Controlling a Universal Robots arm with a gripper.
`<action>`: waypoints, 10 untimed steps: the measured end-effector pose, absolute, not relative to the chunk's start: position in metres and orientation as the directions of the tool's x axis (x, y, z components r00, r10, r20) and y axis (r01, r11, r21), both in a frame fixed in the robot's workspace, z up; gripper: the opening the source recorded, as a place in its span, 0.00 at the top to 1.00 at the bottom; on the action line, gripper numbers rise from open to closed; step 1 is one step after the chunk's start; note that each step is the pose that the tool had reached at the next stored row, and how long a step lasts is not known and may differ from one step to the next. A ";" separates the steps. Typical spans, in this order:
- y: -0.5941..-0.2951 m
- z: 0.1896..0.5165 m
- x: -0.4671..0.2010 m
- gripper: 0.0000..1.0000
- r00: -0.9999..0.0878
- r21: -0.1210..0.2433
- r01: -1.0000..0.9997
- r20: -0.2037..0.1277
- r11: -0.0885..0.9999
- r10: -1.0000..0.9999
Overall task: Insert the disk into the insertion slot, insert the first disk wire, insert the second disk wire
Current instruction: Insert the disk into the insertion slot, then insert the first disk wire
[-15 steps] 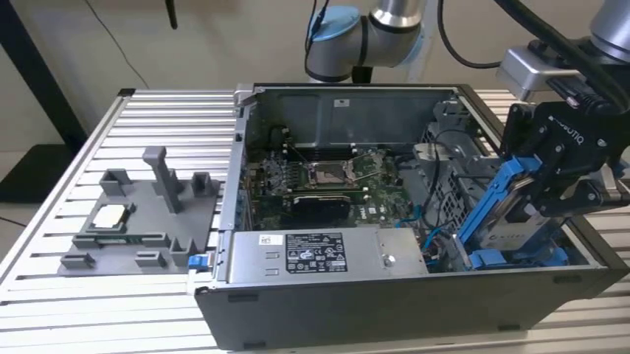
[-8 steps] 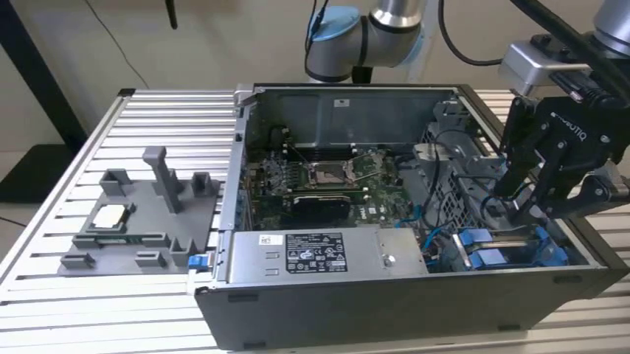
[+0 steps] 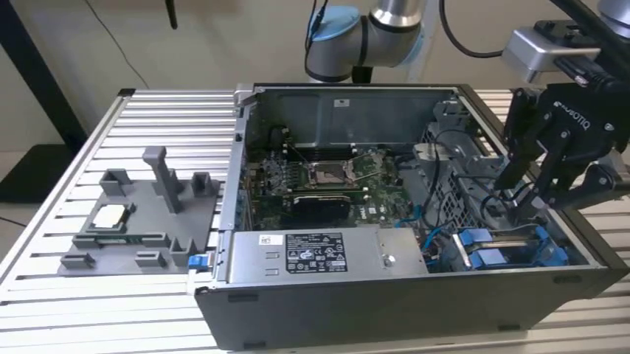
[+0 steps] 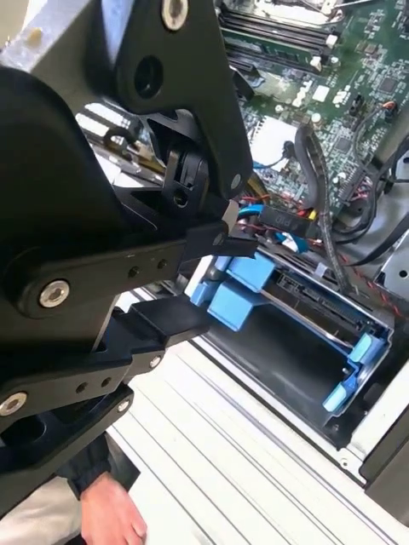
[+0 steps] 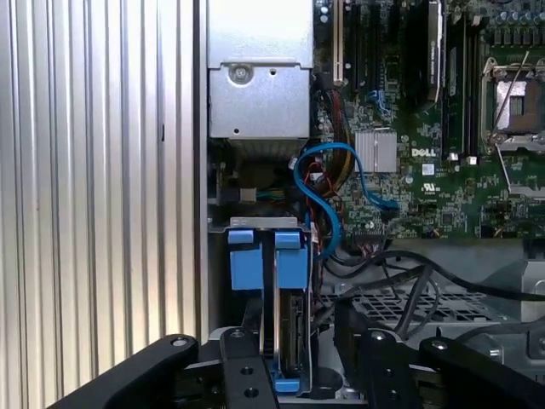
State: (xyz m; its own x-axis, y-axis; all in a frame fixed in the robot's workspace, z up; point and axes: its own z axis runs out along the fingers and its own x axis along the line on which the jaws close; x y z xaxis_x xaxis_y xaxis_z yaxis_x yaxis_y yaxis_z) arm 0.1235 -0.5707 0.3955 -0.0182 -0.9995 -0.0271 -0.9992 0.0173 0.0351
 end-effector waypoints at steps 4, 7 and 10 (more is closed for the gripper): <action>-0.563 0.396 0.123 0.53 -0.018 0.034 -0.999 -0.027 0.017 -0.999; -0.558 0.396 0.123 0.53 -0.018 0.030 -0.999 -0.027 0.017 -0.999; -0.553 0.396 0.123 0.53 -0.018 0.022 -1.000 -0.027 0.017 -0.999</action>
State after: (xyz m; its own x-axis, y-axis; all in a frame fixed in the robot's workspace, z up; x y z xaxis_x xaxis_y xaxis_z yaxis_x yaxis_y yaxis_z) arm 0.1235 -0.5525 0.3960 -0.0179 -0.9995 -0.0273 -0.9996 0.0173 0.0217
